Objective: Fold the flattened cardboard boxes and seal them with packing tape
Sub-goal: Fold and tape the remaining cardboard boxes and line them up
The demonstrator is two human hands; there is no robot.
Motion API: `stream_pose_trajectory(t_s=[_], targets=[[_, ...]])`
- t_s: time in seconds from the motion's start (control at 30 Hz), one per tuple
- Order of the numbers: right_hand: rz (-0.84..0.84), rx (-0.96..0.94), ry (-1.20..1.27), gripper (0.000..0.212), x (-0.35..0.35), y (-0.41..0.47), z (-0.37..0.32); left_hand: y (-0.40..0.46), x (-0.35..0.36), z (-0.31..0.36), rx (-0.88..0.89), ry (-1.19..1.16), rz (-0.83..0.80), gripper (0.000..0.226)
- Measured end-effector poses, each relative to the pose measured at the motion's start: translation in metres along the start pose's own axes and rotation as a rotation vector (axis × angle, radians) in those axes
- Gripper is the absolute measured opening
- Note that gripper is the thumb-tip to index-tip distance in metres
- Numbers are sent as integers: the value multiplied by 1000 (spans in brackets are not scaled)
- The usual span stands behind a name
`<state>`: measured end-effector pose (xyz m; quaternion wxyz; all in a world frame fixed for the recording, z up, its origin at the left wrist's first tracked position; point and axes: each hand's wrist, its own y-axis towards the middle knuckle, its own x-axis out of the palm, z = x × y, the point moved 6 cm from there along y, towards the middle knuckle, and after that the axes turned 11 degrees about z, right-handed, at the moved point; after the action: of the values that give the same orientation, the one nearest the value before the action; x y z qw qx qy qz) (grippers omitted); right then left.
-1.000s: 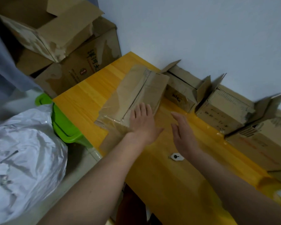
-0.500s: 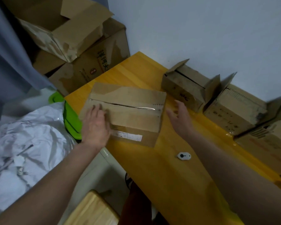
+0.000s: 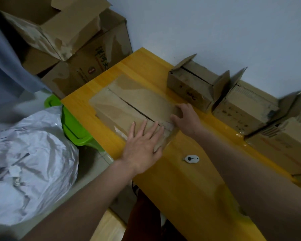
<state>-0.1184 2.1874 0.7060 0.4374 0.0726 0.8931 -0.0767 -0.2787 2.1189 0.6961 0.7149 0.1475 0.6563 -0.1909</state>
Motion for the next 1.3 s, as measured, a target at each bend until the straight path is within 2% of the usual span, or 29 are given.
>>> stream_pose_trajectory(t_s=[0.1,0.17,0.27,0.33,0.43,0.5,0.57,0.63,0.67,0.73,0.77,0.8,0.83,0.87,0.97,1.03,1.1,1.2,1.3], targets=[[-3,54,49,42,-6,-25,24,-13,1,-5,223,-65,10,67],[-31,76,132,42,-6,-44,36,-18,3,-6,258,-85,11,71],[-94,139,269,38,-13,-65,46,-21,3,-1,292,-32,76,58],[-107,117,242,35,-25,-75,58,-19,2,-2,290,5,97,56],[-69,130,72,32,-48,-95,93,-14,-6,0,200,50,98,83],[-37,166,-44,25,-63,-114,122,-19,-10,12,134,31,190,92],[-9,201,-91,15,-72,-137,146,-33,-11,37,147,-130,336,76],[-26,248,-155,13,-73,-162,170,-46,3,67,203,-296,370,54],[-48,252,-226,16,-68,-176,182,-50,16,85,238,-334,313,44],[-87,205,-335,17,-57,-201,196,-52,44,114,209,-392,78,32],[-109,168,-370,9,-48,-212,205,-54,60,124,147,-406,-72,34],[-129,130,-421,10,-40,-221,211,-57,75,130,88,-392,-203,37],[-181,127,-517,28,-31,-229,221,-60,88,136,44,-371,-308,40],[-229,132,-606,39,-26,-234,229,-63,98,140,1,-370,-377,44],[-312,142,-708,41,-19,-243,241,-72,109,148,-116,-422,-477,61],[-276,157,-592,47,-19,-240,242,-69,110,150,-142,-469,-475,72],[-194,208,-318,50,-25,-231,243,-60,101,154,-131,-551,-378,74],[-272,161,37,41,-35,-221,219,-43,72,154,-193,-784,-205,64],[-337,121,228,31,-49,-216,182,-33,47,150,-233,-941,-179,59]])
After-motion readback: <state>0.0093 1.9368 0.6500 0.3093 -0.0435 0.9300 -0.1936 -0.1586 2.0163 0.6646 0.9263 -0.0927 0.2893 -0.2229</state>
